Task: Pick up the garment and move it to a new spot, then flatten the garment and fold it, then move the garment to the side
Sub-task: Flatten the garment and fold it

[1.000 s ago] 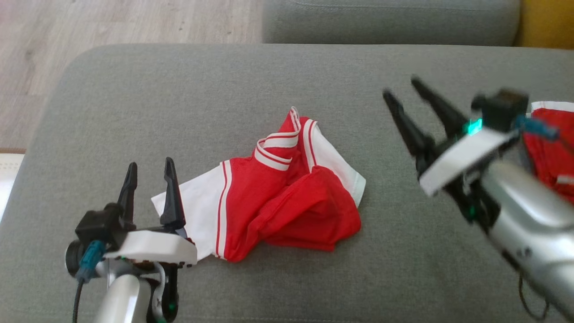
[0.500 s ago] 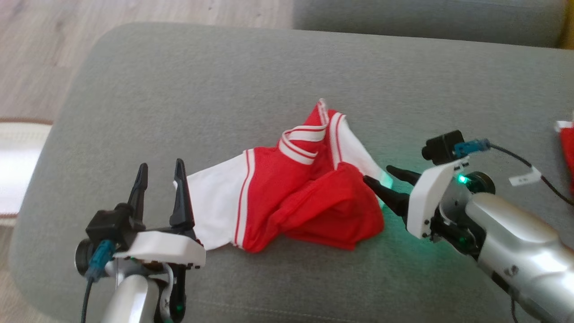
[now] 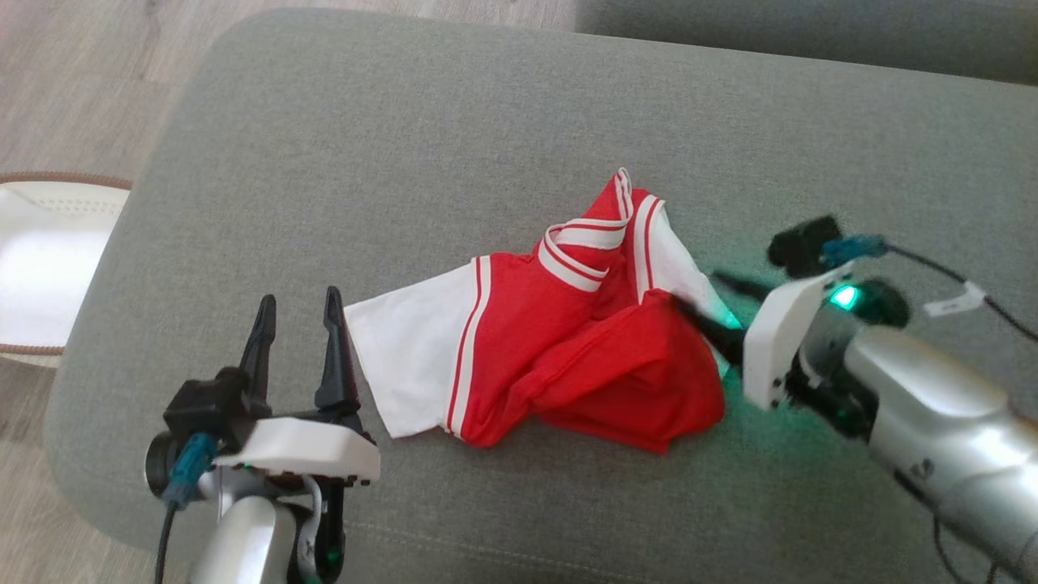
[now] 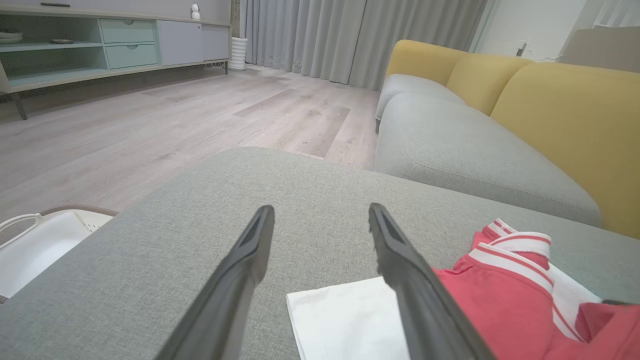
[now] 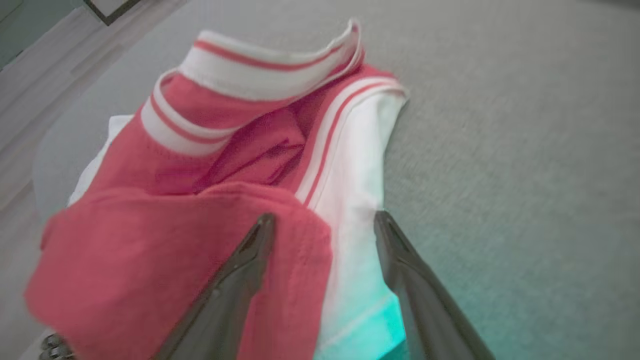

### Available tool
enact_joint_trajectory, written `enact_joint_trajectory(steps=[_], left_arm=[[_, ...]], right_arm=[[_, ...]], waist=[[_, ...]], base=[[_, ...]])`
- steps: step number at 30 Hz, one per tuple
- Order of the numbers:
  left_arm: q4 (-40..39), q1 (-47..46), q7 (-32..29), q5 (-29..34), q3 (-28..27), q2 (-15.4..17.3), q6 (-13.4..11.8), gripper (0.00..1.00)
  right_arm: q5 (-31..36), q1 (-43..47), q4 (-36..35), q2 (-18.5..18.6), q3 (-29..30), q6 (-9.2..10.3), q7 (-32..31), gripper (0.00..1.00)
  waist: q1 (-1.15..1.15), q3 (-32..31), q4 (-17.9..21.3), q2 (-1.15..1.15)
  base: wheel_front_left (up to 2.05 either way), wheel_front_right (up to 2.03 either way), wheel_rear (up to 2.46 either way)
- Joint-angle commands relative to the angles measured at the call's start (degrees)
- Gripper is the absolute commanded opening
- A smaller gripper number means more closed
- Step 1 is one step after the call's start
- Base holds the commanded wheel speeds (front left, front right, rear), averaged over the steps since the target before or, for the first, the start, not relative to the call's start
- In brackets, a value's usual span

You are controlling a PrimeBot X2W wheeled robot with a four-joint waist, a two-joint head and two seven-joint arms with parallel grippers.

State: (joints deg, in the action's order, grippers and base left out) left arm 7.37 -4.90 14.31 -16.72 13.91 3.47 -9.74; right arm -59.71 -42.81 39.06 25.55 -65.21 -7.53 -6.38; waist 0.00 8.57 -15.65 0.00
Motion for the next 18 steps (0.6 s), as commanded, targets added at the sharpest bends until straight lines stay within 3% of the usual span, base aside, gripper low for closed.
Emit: enact_joint_trajectory(steps=[1,6,13,18], left_arm=[[-2.04,-2.26,0.69,0.48,-2.2,0.26,-0.03,1.0],[-1.79,-2.02,0.69,0.58,-2.38,0.1,0.09,1.0],[-1.27,-2.24,0.69,0.53,-2.63,-0.05,0.52,1.0],[-1.01,-2.37,0.69,0.48,-2.56,-0.18,0.58,1.0]], right_arm=[[1.53,-2.35,0.0,0.52,0.95,0.04,1.51,1.0],[4.29,-2.4,0.51,-2.0,2.28,0.04,3.86,1.0],[4.87,-0.69,-2.78,-2.17,-1.09,0.04,-2.28,0.97],[4.14,-0.01,-0.87,-2.56,-0.57,0.04,-5.25,0.97]], waist=[[0.0,-0.04,0.08,0.0],[0.0,-0.38,0.51,0.0],[0.0,-0.4,0.66,0.0],[0.0,0.06,0.29,0.0]], base=[[0.0,0.0,0.0],[0.0,0.0,0.0],[0.0,0.0,0.0],[0.0,0.0,0.0]])
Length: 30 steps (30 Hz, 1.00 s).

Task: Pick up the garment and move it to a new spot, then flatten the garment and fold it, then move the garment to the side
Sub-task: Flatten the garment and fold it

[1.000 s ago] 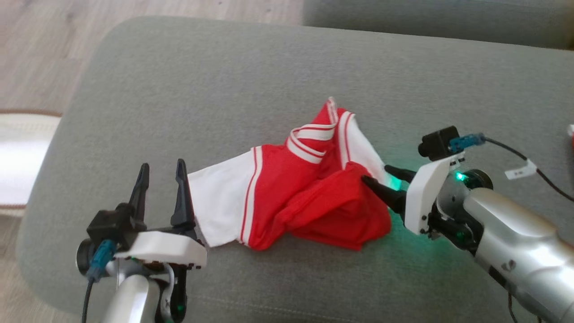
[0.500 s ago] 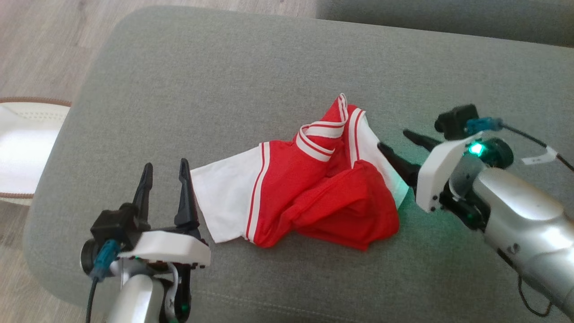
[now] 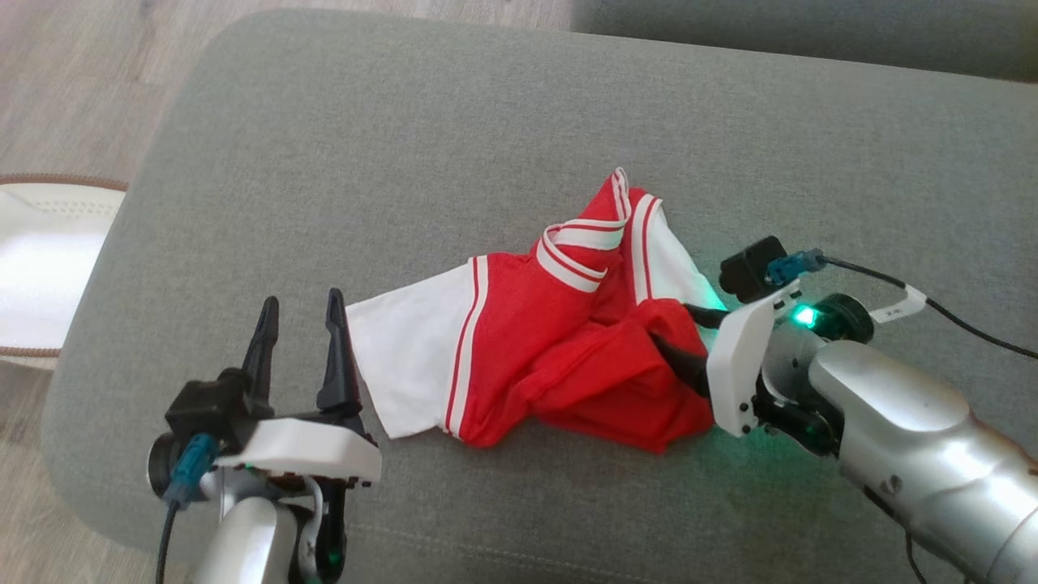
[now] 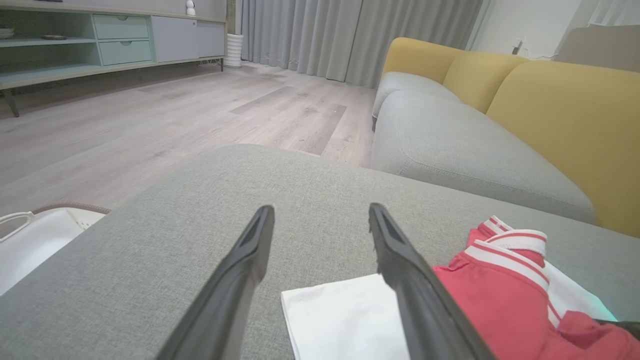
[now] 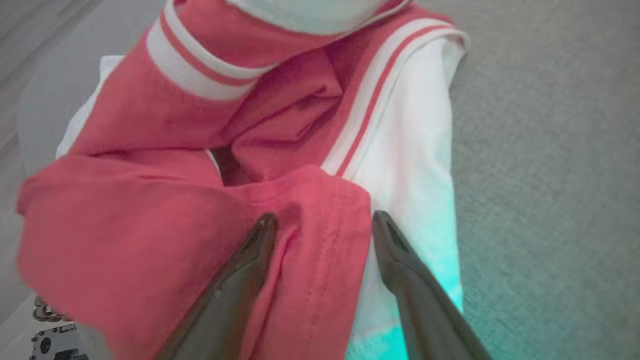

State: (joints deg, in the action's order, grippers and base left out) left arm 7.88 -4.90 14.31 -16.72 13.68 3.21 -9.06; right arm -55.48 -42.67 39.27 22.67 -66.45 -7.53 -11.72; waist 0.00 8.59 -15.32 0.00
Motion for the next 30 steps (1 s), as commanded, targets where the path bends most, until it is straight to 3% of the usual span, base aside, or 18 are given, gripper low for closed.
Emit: enact_joint_trajectory(steps=[1,2,4,5,6,7,17,25,30], left_arm=[[-1.46,-2.4,0.69,0.46,-2.3,0.05,-0.08,1.0],[-1.4,-2.44,0.69,0.44,-2.29,0.02,-0.06,1.0],[-1.23,-2.53,0.69,0.42,-2.27,-0.02,-0.02,1.0],[-1.17,-2.58,0.69,0.4,-2.29,-0.04,-0.01,1.0],[-1.11,-2.61,0.69,0.4,-2.33,-0.05,0.0,1.0],[-1.05,-2.64,0.69,0.4,-2.36,-0.07,0.0,1.0],[-0.63,-1.67,0.69,0.73,-3.49,0.05,0.03,1.0],[-0.78,-0.67,0.69,0.72,-4.58,0.66,0.3,1.0],[-1.29,0.01,0.69,0.85,-5.07,0.95,0.06,1.0]], right_arm=[[-0.42,0.03,-0.69,-0.01,0.81,0.04,-0.27,0.96],[-0.73,0.21,-0.43,-0.23,0.81,0.04,-0.65,0.93],[-0.88,0.38,0.25,-0.5,0.66,0.04,-1.01,0.62],[-1.02,0.43,0.55,-0.65,0.7,0.04,-1.01,0.41],[-1.18,0.46,0.81,-0.79,0.75,0.04,-0.99,0.09],[-1.21,0.43,0.99,-0.87,0.78,0.04,-0.83,0.0],[2.73,-3.07,-0.51,1.99,5.15,0.04,9.15,0.0],[8.53,-4.47,-5.84,9.29,9.8,0.04,13.95,0.0],[10.98,2.9,-12.94,15.93,15.87,0.04,14.33,0.0]], waist=[[0.0,0.14,-0.15,0.0],[0.0,0.22,-0.26,0.0],[0.0,0.3,-0.48,0.0],[0.0,0.34,-0.57,0.0],[0.0,0.33,-0.63,0.0],[0.0,0.33,-0.68,0.0],[0.0,-2.22,1.61,0.0],[0.0,-4.01,6.34,0.0],[0.0,-4.31,10.36,0.0]], base=[[0.0,0.0,0.0],[0.0,0.0,0.0],[0.0,0.0,0.0],[0.0,0.0,0.0],[0.0,0.0,0.0],[0.0,0.0,0.0],[0.0,0.0,0.0],[0.0,0.0,0.0],[0.0,0.0,0.0]])
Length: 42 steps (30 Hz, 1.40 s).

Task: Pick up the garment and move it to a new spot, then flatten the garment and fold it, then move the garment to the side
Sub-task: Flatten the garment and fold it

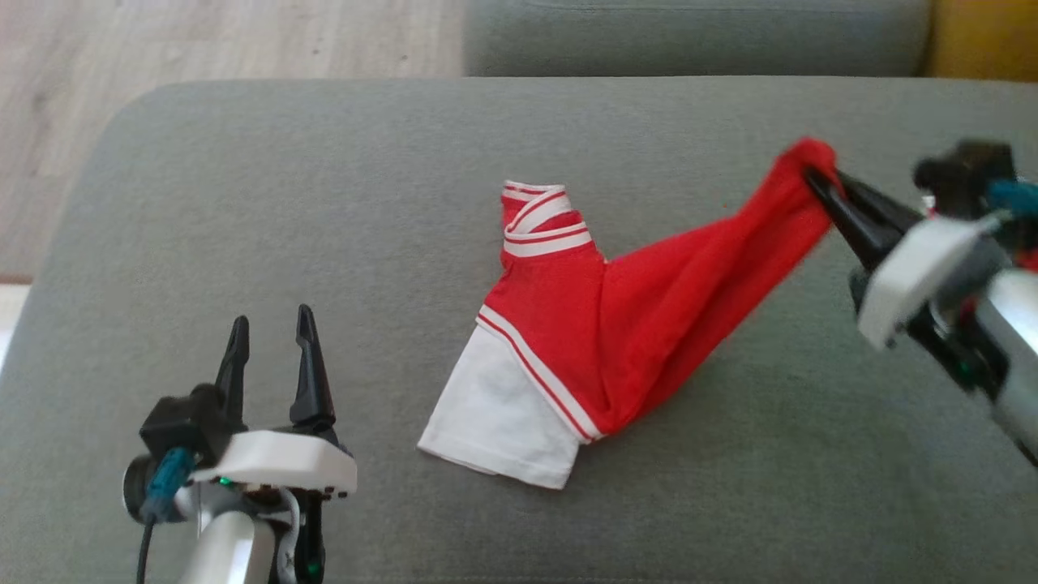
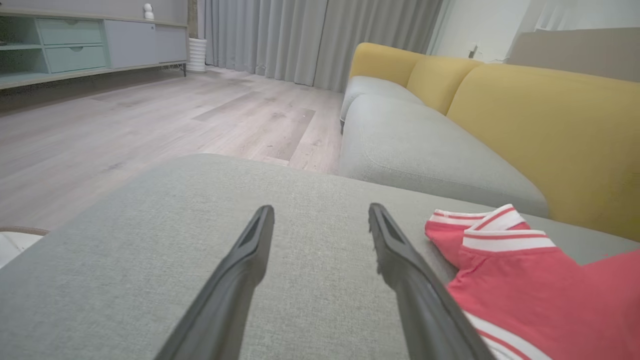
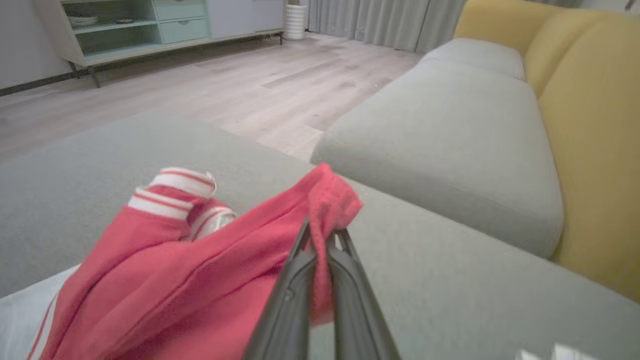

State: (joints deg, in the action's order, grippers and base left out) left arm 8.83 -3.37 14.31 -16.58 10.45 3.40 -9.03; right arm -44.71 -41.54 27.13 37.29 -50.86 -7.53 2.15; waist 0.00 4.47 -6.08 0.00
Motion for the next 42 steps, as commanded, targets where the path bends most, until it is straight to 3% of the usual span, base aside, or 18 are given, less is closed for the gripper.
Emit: enact_joint_trajectory(steps=[1,4,8,9,11,17,22,27,30,33,36,37,39,42], left_arm=[[-2.37,-1.44,0.69,0.75,-1.81,0.76,-0.05,1.0],[-2.57,-1.39,0.69,0.76,-1.83,0.94,-0.16,1.0],[-2.78,-1.65,0.48,0.89,-1.61,1.31,-0.18,1.0],[-2.75,-1.78,0.29,0.88,-1.47,1.39,-0.08,1.0],[-2.73,-2.12,0.04,0.94,-1.24,1.53,-0.03,1.0],[-2.76,-2.31,-0.38,0.91,-1.25,2.17,-0.22,1.0],[-3.0,-2.1,-0.73,0.72,-1.17,2.58,-0.29,1.0],[-3.64,-2.62,-1.65,0.61,-0.9,3.34,0.08,1.0],[-3.68,-4.81,-4.11,0.31,0.45,4.13,1.98,1.0],[-2.81,-10.23,-10.75,-1.07,3.03,5.28,6.31,1.0],[0.14,-17.83,-22.66,-5.3,6.03,6.2,12.5,1.0],[0.14,-17.83,-22.66,-5.3,6.03,6.2,12.5,1.0],[2.7,-23.29,-31.81,-7.7,8.89,7.26,14.91,1.0],[6.59,-30.58,-43.91,-15.38,12.37,6.73,16.25,1.0]], right_arm=[[0.26,4.15,-1.77,2.08,1.55,0.04,-0.01,0.0],[0.31,12.55,-4.32,3.05,4.74,0.04,-2.73,0.0],[1.9,22.43,-5.3,1.5,9.25,0.04,-5.78,0.02],[2.61,24.23,-4.96,0.67,10.43,0.04,-6.58,0.26],[3.9,27.15,-4.33,-1.12,12.46,0.04,-8.57,1.0],[7.65,32.08,-5.44,-3.45,20.61,0.04,-13.45,1.0],[10.49,34.23,-11.02,-4.8,31.98,0.04,-12.24,1.0],[15.09,36.53,-16.74,-9.3,39.65,0.04,-10.56,1.0],[16.63,37.45,-19.63,-12.89,41.19,0.04,-9.58,1.0],[18.08,37.44,-21.49,-15.39,43.0,0.04,-7.83,1.0],[19.29,36.39,-22.51,-16.77,43.78,0.04,-6.65,1.0],[19.29,36.39,-22.51,-16.77,43.78,0.04,-6.65,1.0],[19.55,35.38,-22.59,-17.44,43.64,0.04,-6.22,1.0],[19.41,34.06,-22.36,-18.51,42.92,0.04,-5.34,1.0]], waist=[[0.0,-0.18,1.64,0.0],[0.0,0.05,3.07,0.0],[0.0,0.33,4.67,0.0],[0.0,0.4,4.96,0.0],[0.0,0.56,5.43,0.0],[0.0,0.1,6.4,0.0],[0.0,-0.94,6.7,0.0],[0.0,-0.92,6.9,0.0],[0.0,-0.28,7.24,0.0],[0.0,0.78,7.68,0.0],[0.0,2.19,8.99,0.0],[0.0,2.19,8.99,0.0],[0.0,3.33,10.48,0.0],[0.0,4.99,13.29,0.0]], base=[[0.0,0.0,0.0],[0.0,0.0,0.0],[0.0,0.0,0.0],[0.0,0.0,0.0],[0.0,0.0,0.0],[0.0,0.0,0.0],[0.0,0.0,0.0],[0.0,0.0,0.0],[0.0,0.0,0.0],[0.0,0.0,0.0],[0.0,0.0,0.0],[0.0,0.0,0.0],[0.0,0.0,0.0],[0.0,0.0,0.0]])
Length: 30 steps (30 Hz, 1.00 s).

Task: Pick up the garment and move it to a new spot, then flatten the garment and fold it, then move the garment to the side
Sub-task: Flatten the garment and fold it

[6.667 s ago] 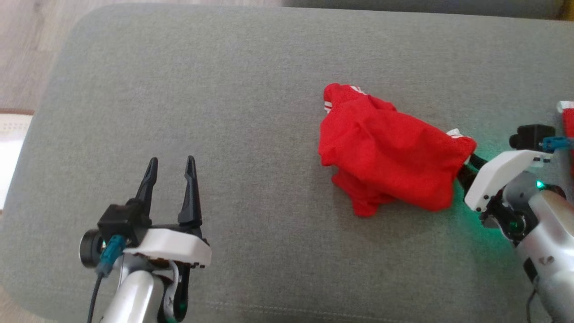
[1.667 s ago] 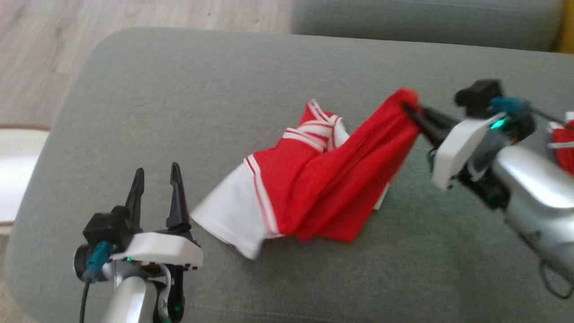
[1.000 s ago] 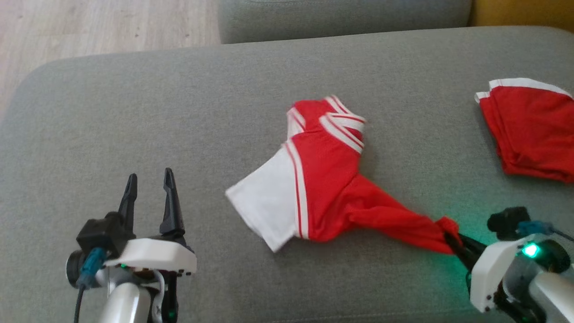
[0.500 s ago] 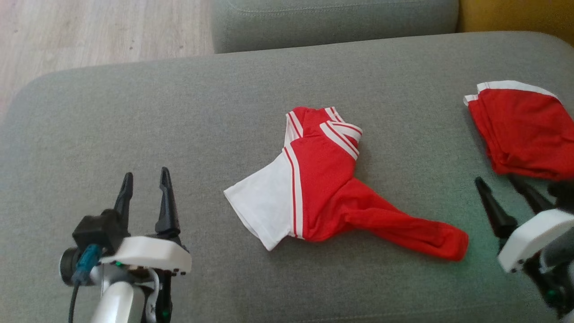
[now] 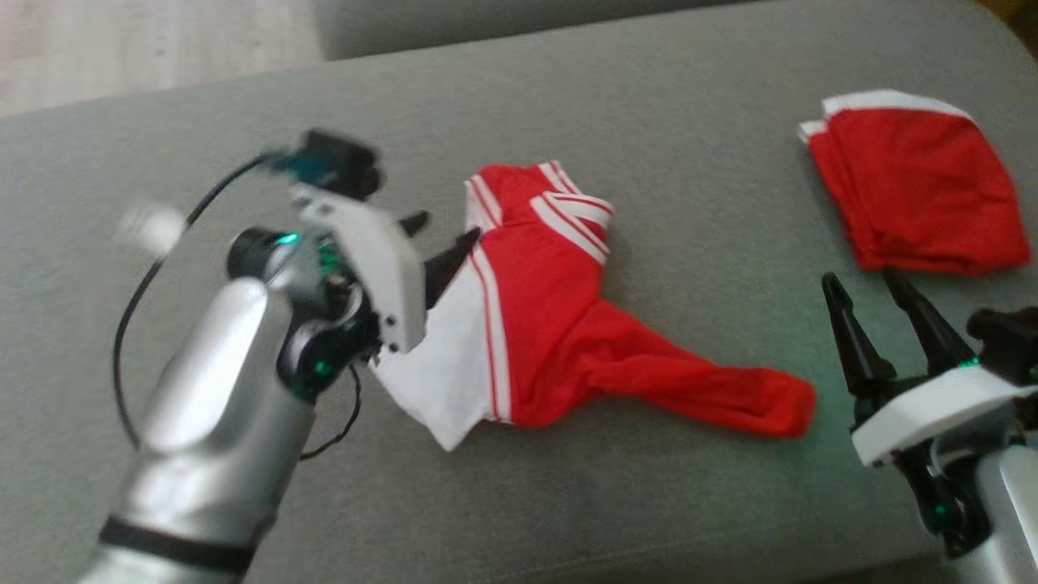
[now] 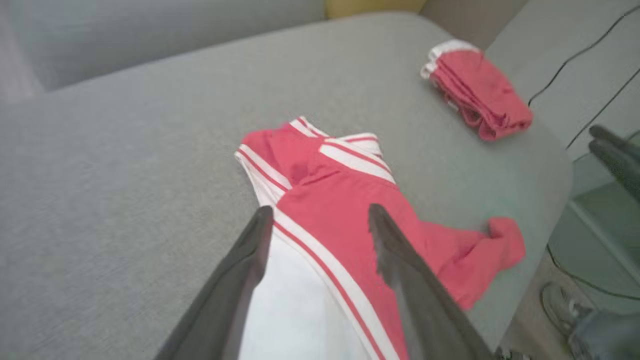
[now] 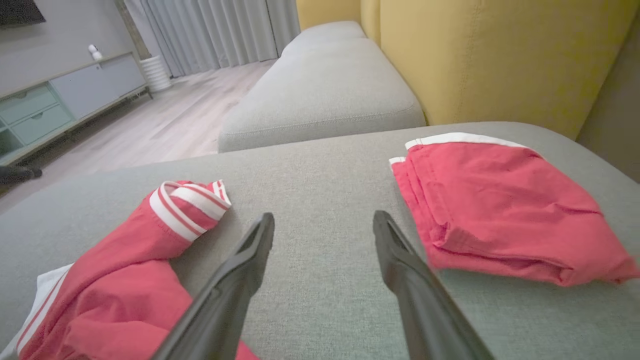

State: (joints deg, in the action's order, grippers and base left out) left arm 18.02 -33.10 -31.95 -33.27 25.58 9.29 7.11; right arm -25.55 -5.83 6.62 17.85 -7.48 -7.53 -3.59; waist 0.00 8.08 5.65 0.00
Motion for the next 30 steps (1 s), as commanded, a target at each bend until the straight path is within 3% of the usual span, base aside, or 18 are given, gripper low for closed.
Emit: enact_joint_trajectory(steps=[1,7,14,19,20,21,22,30], left_arm=[[-1.44,-3.18,-1.19,-0.44,-1.29,1.44,0.25,1.0],[5.23,-15.5,-12.43,-8.69,5.47,4.25,0.35,1.0],[17.74,-24.14,-14.42,-9.98,10.4,6.39,0.36,1.0],[23.38,-26.18,-16.33,-12.56,13.68,6.9,0.37,1.0],[23.89,-26.51,-16.05,-12.98,14.22,7.11,0.37,0.78],[24.16,-26.85,-15.49,-13.32,14.78,7.29,0.37,0.32],[24.35,-27.22,-14.52,-13.7,15.07,7.38,0.37,0.0],[23.01,-28.47,-7.57,-20.36,14.11,7.28,0.37,0.0]], right_arm=[[0.08,-2.19,-1.72,0.55,-0.86,0.04,0.83,1.0],[-1.43,-5.62,0.21,-1.21,-3.73,0.04,3.58,1.0],[-4.06,-9.35,4.31,-2.17,-7.89,0.04,7.0,1.0],[-5.25,-10.51,7.11,-1.8,-9.22,0.04,9.07,1.0],[-5.36,-10.62,7.59,-1.69,-9.37,0.04,9.36,1.0],[-5.45,-10.66,8.07,-1.56,-9.45,0.04,9.62,1.0],[-5.54,-10.64,8.51,-1.4,-9.42,0.04,9.85,1.0],[-5.13,-9.79,9.2,0.28,-8.95,0.04,9.68,1.0]], waist=[[0.0,2.09,2.76,0.0],[0.0,6.09,9.66,0.0],[0.0,9.63,16.2,0.0],[0.0,10.04,17.97,0.0],[0.0,9.98,18.02,0.0],[0.0,9.81,17.91,0.0],[0.0,9.59,17.65,0.0],[0.0,5.71,11.77,0.0]], base=[[0.0,0.0,0.0],[0.0,0.0,0.0],[0.0,0.0,0.0],[0.0,0.0,0.0],[0.0,0.0,0.0],[0.0,0.0,0.0],[0.0,0.0,0.0],[0.0,0.0,0.0]])
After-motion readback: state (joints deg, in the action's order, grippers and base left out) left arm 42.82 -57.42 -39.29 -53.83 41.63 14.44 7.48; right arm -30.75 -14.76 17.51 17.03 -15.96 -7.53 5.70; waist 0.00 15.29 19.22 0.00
